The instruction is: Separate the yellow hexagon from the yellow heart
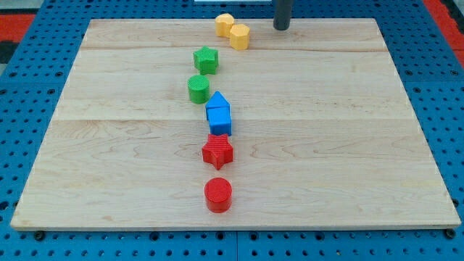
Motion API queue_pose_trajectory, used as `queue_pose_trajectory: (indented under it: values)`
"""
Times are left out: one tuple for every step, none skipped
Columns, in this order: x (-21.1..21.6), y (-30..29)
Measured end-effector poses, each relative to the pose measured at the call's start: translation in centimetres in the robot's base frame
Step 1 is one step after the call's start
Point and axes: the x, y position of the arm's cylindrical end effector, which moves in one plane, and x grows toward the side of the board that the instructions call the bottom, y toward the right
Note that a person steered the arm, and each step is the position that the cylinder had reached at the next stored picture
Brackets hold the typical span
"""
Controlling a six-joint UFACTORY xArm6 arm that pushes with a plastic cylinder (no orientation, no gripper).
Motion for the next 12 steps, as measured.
queue_pose_trajectory:
  values:
    - [-0.3,-2.9]
    - [-0.3,0.6]
    - [0.0,2.3]
    - [0.0,-0.6]
    - [1.3,-2.8]
    - [2.6,-3.0]
    - [2.6,-6.5]
    - [2.7,-10.6]
    - [2.7,-12.8]
    - [2.7,-10.9]
    - [3.1,-10.4]
    - [3.7,-15.0]
